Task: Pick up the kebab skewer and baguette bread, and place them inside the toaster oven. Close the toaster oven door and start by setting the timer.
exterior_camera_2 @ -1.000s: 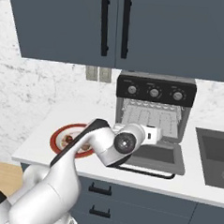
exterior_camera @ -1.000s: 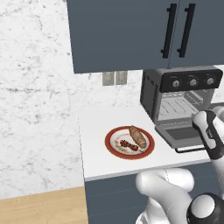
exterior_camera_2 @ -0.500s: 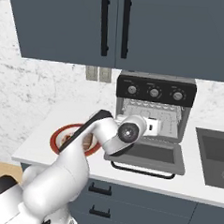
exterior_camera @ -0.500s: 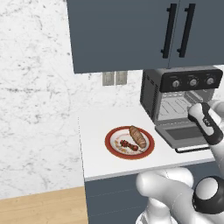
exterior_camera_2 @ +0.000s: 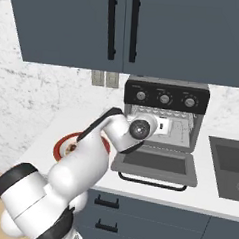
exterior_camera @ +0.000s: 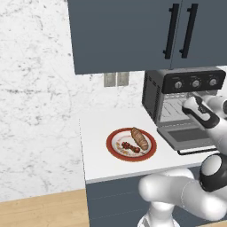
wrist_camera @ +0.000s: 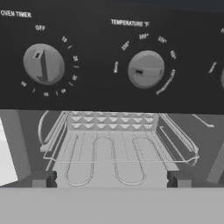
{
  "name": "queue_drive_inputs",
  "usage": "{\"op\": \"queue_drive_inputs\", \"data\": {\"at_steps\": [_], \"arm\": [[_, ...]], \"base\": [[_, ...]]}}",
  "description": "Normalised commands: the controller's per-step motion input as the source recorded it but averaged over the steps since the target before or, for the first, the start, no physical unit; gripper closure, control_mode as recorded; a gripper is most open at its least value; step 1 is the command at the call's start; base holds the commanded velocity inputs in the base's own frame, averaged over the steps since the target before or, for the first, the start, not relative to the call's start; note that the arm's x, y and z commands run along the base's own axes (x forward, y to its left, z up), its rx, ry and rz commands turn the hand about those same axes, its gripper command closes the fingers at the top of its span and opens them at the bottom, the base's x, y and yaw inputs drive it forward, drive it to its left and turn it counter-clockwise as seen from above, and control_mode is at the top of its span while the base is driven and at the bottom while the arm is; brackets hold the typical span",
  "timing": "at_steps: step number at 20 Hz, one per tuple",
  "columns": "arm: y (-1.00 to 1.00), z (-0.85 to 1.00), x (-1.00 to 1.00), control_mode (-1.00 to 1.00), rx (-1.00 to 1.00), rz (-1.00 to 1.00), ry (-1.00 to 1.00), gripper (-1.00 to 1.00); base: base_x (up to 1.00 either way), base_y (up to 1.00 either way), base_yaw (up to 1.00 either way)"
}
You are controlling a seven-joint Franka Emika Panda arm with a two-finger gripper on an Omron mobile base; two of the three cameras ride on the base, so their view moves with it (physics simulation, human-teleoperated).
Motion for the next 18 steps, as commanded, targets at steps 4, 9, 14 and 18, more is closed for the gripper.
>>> {"op": "queue_drive_inputs", "data": {"at_steps": [4,9,14,18], "arm": [[0.0,-0.19,0.42,-1.0,0.0,0.02,0.0,-1.0],[0.0,-0.38,0.34,-1.0,0.01,0.01,0.0,-1.0],[-0.1,-0.35,0.26,-1.0,0.02,0.05,-0.01,-1.0],[-0.07,-0.01,0.44,-1.0,0.04,0.0,0.0,-1.0]], "base": [[0.0,0.0,0.0],[0.0,0.0,0.0],[0.0,0.0,0.0],[0.0,0.0,0.0]]}}
